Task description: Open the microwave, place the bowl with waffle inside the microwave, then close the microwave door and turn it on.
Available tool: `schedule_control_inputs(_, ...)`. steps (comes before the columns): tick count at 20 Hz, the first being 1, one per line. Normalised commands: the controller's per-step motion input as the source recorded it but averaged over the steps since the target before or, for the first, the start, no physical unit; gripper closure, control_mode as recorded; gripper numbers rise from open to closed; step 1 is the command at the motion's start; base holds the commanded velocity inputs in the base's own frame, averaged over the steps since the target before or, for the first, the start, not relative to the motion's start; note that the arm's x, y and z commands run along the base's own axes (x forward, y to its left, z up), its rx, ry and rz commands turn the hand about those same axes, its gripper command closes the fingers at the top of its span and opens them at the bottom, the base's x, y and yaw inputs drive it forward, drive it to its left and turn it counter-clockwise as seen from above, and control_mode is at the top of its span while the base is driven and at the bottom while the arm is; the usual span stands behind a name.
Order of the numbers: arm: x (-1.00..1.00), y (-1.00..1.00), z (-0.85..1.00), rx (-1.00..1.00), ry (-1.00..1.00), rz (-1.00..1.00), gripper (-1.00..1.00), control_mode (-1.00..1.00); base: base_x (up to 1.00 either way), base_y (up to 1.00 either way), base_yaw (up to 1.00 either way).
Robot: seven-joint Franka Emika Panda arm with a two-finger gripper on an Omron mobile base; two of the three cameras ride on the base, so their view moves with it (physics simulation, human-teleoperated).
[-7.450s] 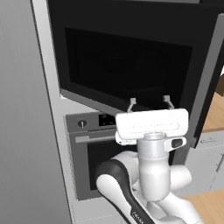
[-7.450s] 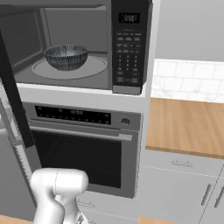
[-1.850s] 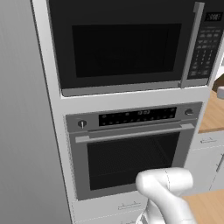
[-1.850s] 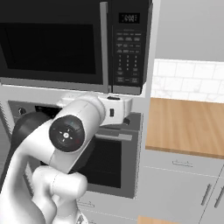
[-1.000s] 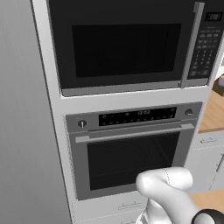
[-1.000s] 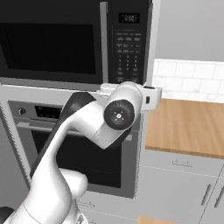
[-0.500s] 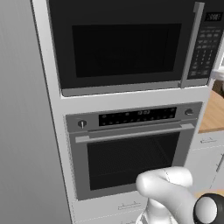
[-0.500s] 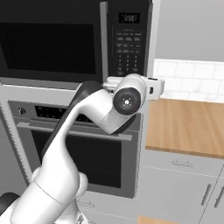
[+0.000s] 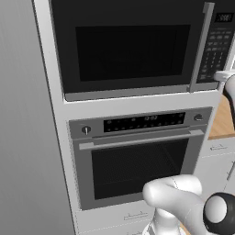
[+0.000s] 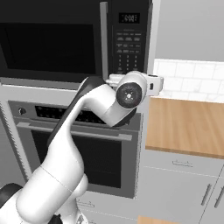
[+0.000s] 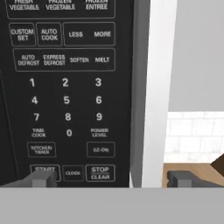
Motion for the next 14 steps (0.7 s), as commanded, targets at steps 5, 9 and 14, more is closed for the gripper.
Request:
schedule_control_inputs(5, 0.21, 0.09, -0.15, 0.00, 0.00, 0.00, -1.00, -1.00, 0.00, 0.00, 0.00)
schedule_control_inputs(9, 0.02, 0.15, -0.23, -0.02, 0.00, 0.00, -1.00, -1.00, 0.00, 0.00, 0.00)
schedule_control_inputs(14, 0.05, 0.05, -0.08, 0.00, 0.00, 0.00, -1.00, -1.00, 0.00, 0.00, 0.00)
